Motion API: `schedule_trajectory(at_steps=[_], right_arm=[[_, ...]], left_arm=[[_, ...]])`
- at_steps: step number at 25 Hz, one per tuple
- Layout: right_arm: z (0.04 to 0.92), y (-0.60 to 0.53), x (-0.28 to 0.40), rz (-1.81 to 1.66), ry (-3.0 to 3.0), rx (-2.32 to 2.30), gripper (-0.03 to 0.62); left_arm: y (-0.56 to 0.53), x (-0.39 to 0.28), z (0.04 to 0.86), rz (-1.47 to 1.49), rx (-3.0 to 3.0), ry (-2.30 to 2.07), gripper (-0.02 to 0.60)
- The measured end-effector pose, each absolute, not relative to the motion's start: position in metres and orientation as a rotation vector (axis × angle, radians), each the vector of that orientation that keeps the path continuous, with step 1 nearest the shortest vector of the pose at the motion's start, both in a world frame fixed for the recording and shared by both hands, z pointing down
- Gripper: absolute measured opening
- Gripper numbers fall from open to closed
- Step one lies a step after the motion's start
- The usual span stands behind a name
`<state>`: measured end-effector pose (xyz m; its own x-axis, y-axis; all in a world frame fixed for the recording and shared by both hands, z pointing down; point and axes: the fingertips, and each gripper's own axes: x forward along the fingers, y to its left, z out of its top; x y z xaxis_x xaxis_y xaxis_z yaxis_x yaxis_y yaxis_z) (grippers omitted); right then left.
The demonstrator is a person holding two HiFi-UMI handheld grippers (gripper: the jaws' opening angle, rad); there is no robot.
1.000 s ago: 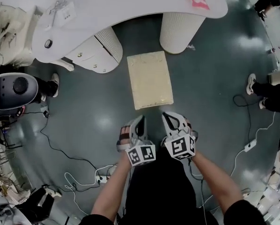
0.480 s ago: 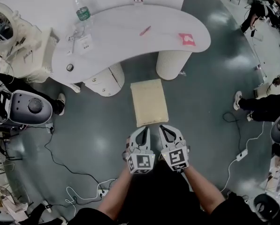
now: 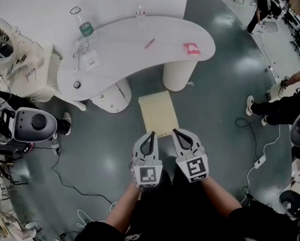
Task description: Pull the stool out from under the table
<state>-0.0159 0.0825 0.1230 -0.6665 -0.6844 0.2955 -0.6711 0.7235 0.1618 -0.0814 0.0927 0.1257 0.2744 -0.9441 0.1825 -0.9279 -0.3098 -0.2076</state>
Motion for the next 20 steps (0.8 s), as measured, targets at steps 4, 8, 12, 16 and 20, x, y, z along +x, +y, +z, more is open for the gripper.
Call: schedule_trajectory(at_steps=[4,8,12,16,20], right_arm=[[0.091,0.083,-0.017,-0.087,-2.639,1.009,0.006],[0.058,0.084,-0.014,-0.195,-2.727,0.947,0.006],[0.045,0.073,-0.001,-0.137,-2.787,0.997,0.006],[0.035,0.066,0.009,-0.146,-2.769,0.998,0.006],[0.031,0.063,0.021,-0.181,-2.766,1.01,0.006]], left_arm=[[0.094,-0.086,0.096,-0.259,-2.468,1.907,0.006],[0.094,-0.083,0.069,-0.304,-2.398,1.894,0.006],[0.09,-0.075,0.047,-0.21,-2.375,1.896,0.006],[0.085,-0.076,0.041,-0.093,-2.376,2.063,0.006],[0.076,-0.068,0.033,-0.105,-2.379,2.063,0.006]])
